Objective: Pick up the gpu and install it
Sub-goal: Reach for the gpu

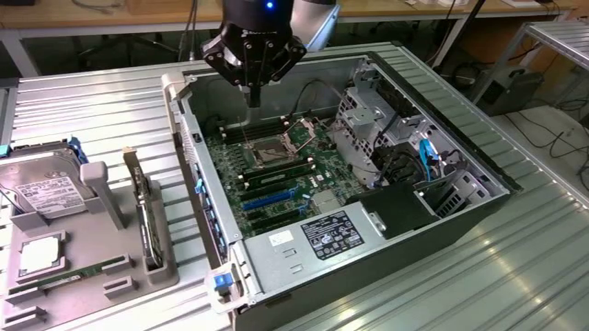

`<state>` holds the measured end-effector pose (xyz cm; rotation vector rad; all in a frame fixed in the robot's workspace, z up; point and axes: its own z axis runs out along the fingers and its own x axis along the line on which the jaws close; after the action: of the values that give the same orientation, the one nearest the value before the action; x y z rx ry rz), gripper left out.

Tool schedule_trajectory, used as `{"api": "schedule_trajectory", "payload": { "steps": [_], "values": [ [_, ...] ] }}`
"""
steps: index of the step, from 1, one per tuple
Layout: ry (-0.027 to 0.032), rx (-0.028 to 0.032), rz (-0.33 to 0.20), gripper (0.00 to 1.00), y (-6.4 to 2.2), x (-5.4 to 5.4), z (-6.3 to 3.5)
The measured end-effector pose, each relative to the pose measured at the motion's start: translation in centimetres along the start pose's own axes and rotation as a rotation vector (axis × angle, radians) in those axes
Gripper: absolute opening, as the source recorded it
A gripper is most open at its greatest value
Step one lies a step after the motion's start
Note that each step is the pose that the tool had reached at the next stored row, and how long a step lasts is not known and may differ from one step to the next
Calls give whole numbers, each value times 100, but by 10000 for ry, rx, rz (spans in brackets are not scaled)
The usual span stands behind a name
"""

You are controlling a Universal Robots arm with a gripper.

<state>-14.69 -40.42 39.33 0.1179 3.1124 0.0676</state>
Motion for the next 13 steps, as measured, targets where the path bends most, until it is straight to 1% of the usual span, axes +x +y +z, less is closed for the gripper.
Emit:
{"api": "schedule_trajectory", "payload": {
  "steps": [6, 7, 13],
  "values": [
    [-1, -1, -1, 11, -89, 255, -9],
    [1, 1, 1, 11, -120, 325, -13],
    [-1, -1, 0, 11, -233, 552, -17]
  ]
}}
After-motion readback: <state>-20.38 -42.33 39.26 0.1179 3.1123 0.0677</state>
